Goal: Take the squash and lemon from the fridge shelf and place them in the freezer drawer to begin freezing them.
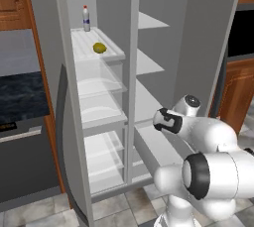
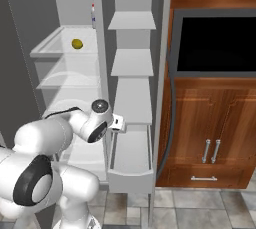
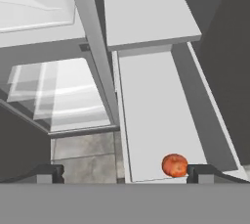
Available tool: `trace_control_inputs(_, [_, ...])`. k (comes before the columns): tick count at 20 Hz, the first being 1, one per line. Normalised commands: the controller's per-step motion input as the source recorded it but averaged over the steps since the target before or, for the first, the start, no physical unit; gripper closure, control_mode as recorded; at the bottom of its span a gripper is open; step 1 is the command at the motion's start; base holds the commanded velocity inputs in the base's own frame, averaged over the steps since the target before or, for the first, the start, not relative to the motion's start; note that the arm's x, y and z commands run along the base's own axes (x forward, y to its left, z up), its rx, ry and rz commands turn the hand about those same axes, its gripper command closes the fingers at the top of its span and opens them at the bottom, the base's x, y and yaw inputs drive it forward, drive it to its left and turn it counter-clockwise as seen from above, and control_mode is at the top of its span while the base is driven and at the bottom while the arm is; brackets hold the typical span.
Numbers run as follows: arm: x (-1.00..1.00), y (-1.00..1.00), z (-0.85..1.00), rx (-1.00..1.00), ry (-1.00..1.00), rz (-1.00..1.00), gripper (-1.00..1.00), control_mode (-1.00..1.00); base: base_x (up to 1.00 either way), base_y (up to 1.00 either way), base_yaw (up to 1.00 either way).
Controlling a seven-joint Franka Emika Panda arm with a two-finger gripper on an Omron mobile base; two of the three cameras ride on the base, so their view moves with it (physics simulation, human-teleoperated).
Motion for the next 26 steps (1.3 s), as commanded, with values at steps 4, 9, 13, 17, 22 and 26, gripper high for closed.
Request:
trace_control_inputs(4, [0.00,0.00,0.00,0.00,0.00,0.00,-1.00,-1.00,0.00,0.00,0.00])
trace_control_inputs(9, [-0.06,0.00,0.19,0.00,-0.02,0.00,-1.00,-1.00,0.00,0.00,0.00])
trace_control_inputs(13, [-0.51,0.02,0.55,0.00,-0.12,0.00,-1.00,-1.00,0.00,0.00,0.00])
trace_control_inputs(17, [-0.69,0.17,0.69,0.00,-0.09,0.00,-1.00,-1.00,0.00,0.00,0.00])
trace_control_inputs(22, [-0.56,0.38,0.77,-0.01,0.00,0.00,-1.00,-1.00,0.00,0.00,0.00])
trace_control_inputs(26, [-0.39,0.49,0.80,-0.05,0.10,0.00,-1.00,-1.00,0.00,0.00,0.00])
